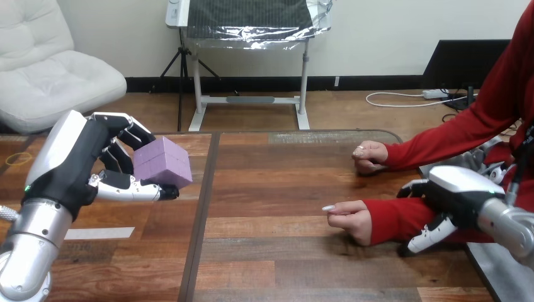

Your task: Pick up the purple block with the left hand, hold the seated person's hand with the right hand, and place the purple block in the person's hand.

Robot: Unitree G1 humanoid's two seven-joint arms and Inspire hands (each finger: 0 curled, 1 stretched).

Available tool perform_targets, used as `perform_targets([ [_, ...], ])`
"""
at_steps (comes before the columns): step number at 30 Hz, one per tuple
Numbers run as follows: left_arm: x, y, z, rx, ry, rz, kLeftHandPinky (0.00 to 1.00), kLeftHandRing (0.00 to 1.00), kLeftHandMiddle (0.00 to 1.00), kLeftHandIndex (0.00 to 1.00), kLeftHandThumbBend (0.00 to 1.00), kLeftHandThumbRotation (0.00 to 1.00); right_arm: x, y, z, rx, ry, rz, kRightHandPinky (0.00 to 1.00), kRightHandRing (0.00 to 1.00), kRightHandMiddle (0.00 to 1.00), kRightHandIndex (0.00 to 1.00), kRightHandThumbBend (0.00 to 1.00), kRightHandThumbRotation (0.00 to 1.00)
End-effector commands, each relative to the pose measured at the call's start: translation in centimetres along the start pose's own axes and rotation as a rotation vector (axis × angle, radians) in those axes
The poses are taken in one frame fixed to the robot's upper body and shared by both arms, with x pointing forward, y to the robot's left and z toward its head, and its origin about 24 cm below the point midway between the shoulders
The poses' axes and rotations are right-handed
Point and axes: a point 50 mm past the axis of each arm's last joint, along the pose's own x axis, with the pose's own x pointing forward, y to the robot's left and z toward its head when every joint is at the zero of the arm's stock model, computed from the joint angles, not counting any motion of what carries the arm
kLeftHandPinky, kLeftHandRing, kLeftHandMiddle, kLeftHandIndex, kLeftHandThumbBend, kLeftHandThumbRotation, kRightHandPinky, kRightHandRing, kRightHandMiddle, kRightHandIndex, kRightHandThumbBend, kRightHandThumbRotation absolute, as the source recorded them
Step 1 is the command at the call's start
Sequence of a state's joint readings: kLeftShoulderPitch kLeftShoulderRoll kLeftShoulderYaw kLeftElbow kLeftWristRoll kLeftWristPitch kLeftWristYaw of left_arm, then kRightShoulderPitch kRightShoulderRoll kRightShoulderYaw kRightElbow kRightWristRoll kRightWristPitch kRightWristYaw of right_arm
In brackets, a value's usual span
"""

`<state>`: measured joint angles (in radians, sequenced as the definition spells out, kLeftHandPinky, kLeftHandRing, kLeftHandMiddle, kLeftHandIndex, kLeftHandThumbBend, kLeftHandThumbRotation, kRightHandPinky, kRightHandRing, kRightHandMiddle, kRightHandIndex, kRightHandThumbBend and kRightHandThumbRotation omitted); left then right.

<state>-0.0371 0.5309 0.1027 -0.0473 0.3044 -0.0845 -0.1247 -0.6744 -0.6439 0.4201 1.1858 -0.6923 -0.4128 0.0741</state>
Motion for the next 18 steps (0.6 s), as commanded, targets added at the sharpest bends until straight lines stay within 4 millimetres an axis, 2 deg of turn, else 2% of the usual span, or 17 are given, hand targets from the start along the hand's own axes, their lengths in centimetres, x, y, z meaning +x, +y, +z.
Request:
perform_targets([
  [1,0.38,1.55,1.53,0.003,-0.081,0.062,0.31,0.35,0.39,0.41,0.83,0.00,0.63,-1.60,1.05,-0.043,-0.018,-0.050,0.69,0.78,0.80,0.81,1.00,0.25],
  [6,0.34,1.56,1.54,0.000,-0.077,0.064,0.31,0.35,0.39,0.41,0.83,0.00,0.63,-1.48,1.11,-0.053,-0.025,-0.057,0.64,0.74,0.76,0.76,0.96,0.26],
  [10,0.32,1.56,1.53,-0.008,-0.076,0.065,0.32,0.35,0.39,0.41,0.83,0.00,0.68,-1.36,1.16,-0.065,-0.023,-0.060,0.61,0.70,0.72,0.71,0.86,0.25],
  [18,0.28,1.58,1.55,-0.008,-0.075,0.066,0.33,0.36,0.39,0.40,0.83,0.00,0.82,-1.05,1.14,-0.037,-0.003,-0.062,0.55,0.60,0.63,0.63,0.74,0.23],
])
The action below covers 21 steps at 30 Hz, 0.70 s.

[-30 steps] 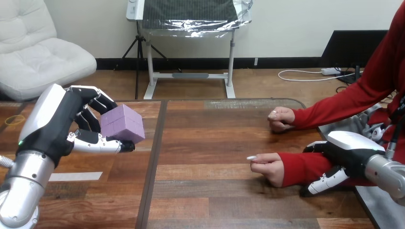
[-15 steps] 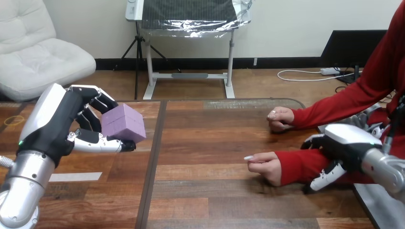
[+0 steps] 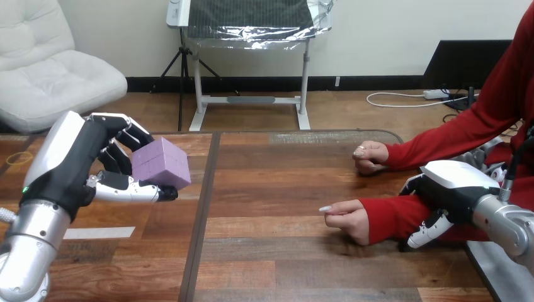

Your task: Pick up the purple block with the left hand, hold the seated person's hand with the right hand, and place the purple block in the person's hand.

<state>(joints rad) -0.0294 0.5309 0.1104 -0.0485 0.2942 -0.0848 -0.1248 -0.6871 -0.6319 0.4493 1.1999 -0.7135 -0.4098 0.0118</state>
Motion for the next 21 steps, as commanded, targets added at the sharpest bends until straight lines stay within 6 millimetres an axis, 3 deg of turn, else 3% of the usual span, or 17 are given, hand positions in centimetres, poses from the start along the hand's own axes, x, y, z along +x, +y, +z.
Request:
perform_targets([
  [1,0.45,1.47,1.73,0.002,-0.081,0.061,0.33,0.36,0.39,0.40,0.83,0.00,0.60,-1.00,0.66,0.002,0.006,-0.023,0.55,0.59,0.62,0.62,0.73,0.23],
  [21,0.43,1.51,1.92,0.012,-0.084,0.063,0.31,0.34,0.39,0.41,0.83,0.00,0.61,-0.70,0.89,0.022,-0.017,-0.002,0.29,0.35,0.44,0.47,0.62,0.28],
])
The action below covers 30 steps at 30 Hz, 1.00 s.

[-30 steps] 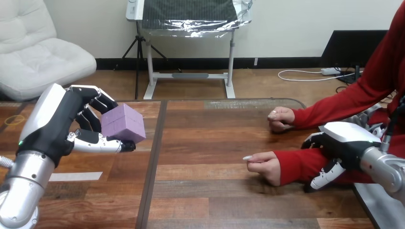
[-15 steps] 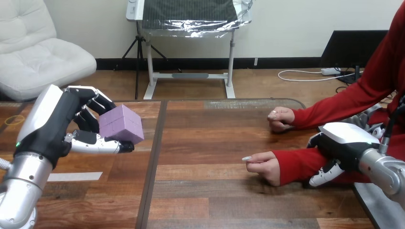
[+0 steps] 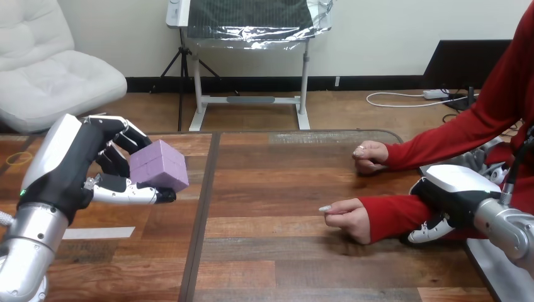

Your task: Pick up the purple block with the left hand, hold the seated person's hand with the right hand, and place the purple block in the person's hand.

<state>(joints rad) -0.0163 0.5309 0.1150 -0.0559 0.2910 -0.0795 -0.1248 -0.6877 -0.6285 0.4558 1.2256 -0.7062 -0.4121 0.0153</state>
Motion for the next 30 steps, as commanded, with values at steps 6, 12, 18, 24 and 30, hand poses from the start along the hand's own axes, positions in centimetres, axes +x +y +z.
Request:
perform_targets([
  [6,0.7,1.5,2.1,0.012,-0.098,0.064,0.31,0.34,0.38,0.41,0.83,0.00,0.6,-1.1,1.2,0.045,-0.031,-0.004,0.30,0.36,0.44,0.47,0.59,0.30],
  [12,0.7,1.4,2.0,0.000,-0.102,0.064,0.31,0.35,0.38,0.40,0.83,0.00,0.6,-1.2,1.2,0.091,-0.047,-0.013,0.31,0.36,0.44,0.47,0.56,0.32],
  [18,0.7,1.2,2.0,-0.004,-0.100,0.064,0.32,0.35,0.38,0.40,0.84,0.00,0.5,-1.5,1.2,0.143,-0.063,-0.033,0.33,0.38,0.45,0.47,0.54,0.31],
  [24,0.8,0.9,1.9,-0.023,-0.101,0.066,0.32,0.35,0.38,0.40,0.84,0.00,0.4,-1.9,1.3,0.189,-0.075,-0.054,0.35,0.39,0.46,0.48,0.51,0.34],
  [30,1.0,0.5,2.0,-0.058,-0.101,0.072,0.32,0.35,0.38,0.40,0.84,0.00,0.3,-2.5,1.5,0.209,-0.100,-0.097,0.35,0.39,0.46,0.48,0.51,0.34],
])
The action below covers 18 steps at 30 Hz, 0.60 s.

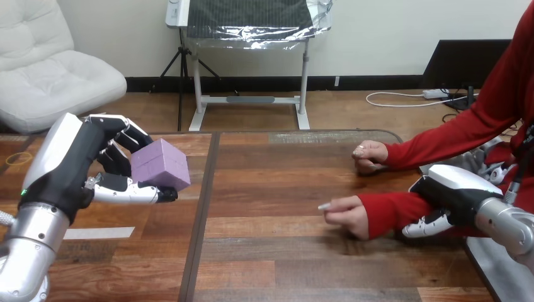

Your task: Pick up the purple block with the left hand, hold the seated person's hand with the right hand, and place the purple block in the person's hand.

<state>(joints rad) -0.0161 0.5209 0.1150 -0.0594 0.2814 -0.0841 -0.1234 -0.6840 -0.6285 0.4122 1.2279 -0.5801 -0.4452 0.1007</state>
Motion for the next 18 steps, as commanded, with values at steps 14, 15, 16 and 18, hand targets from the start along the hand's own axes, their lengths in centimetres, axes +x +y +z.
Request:
perform_targets([
  [14,1.6,-0.8,2.1,-0.101,-0.096,0.078,0.30,0.33,0.37,0.40,0.84,0.00,0.2,-3.6,2.5,0.104,-0.156,-0.189,0.27,0.31,0.38,0.42,0.49,0.36],
  [15,1.7,-0.9,2.1,-0.110,-0.096,0.077,0.29,0.33,0.37,0.40,0.84,0.00,0.2,-3.8,2.5,0.103,-0.161,-0.194,0.27,0.31,0.38,0.42,0.49,0.36],
  [16,1.7,-1.1,2.1,-0.116,-0.095,0.077,0.29,0.33,0.37,0.40,0.84,0.00,0.2,-3.9,2.6,0.101,-0.164,-0.197,0.27,0.31,0.38,0.41,0.49,0.37],
  [18,1.9,-1.3,2.2,-0.128,-0.094,0.077,0.29,0.33,0.37,0.40,0.84,0.00,0.2,-4.2,2.7,0.099,-0.171,-0.206,0.26,0.31,0.38,0.41,0.49,0.38],
])
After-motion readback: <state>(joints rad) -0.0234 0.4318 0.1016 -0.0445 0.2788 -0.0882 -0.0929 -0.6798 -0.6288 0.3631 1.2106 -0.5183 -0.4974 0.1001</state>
